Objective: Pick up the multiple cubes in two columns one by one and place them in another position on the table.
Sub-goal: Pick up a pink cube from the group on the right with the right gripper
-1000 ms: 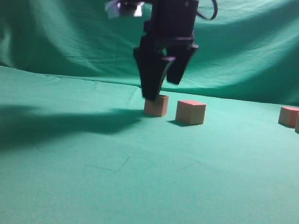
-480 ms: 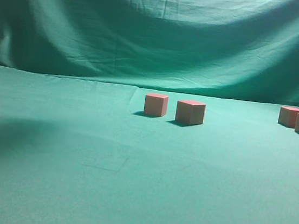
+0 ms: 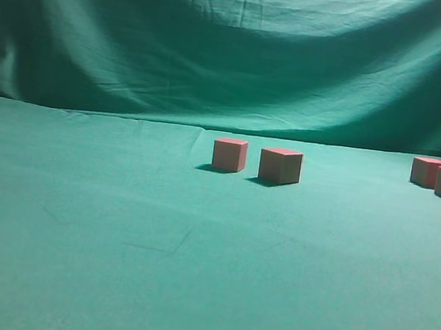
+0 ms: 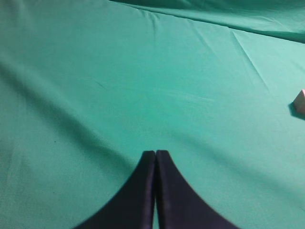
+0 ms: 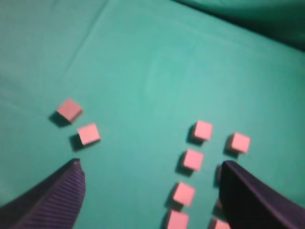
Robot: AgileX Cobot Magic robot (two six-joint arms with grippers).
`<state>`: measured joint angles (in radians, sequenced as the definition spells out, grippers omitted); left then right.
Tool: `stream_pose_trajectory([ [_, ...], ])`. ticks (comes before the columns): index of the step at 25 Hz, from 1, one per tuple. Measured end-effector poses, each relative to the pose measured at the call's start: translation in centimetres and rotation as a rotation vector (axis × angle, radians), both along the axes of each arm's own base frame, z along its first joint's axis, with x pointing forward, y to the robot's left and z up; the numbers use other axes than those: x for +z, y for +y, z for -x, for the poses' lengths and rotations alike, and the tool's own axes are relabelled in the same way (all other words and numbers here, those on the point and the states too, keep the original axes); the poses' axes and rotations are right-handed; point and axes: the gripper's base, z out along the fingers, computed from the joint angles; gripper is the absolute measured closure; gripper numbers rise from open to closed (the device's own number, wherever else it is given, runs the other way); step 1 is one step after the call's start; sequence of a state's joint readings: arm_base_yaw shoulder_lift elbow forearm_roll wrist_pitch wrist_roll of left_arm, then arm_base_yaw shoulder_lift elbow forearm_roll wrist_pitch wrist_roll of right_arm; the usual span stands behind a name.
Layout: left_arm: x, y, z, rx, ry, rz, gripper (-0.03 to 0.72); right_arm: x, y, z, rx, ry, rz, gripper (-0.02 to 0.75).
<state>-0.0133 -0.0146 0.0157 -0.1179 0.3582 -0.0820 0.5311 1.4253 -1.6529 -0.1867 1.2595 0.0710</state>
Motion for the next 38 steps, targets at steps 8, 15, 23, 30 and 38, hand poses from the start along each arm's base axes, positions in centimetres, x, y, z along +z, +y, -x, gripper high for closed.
stream_pose_trajectory([
  [8, 0.0, 0.0, 0.0, 0.000, 0.000, 0.000, 0.688, -9.5, -6.6, 2.7, -0.295, 0.295, 0.072, 0.163],
  [15, 0.0, 0.0, 0.0, 0.000, 0.000, 0.000, 0.688, -16.8, -7.1, 2.9, -0.323, 0.329, -0.026, 0.163],
  [23, 0.0, 0.0, 0.0, 0.000, 0.000, 0.000, 0.688, -21.2, -6.4, 0.2, -0.303, 0.346, -0.003, 0.163],
  [30, 0.0, 0.0, 0.0, 0.000, 0.000, 0.000, 0.688, -25.1, -5.9, -1.8, -0.287, 0.404, 0.047, 0.163],
  [38, 0.0, 0.0, 0.0, 0.000, 0.000, 0.000, 0.688, -26.1, -6.6, -3.2, -0.305, 0.369, 0.032, 0.163],
])
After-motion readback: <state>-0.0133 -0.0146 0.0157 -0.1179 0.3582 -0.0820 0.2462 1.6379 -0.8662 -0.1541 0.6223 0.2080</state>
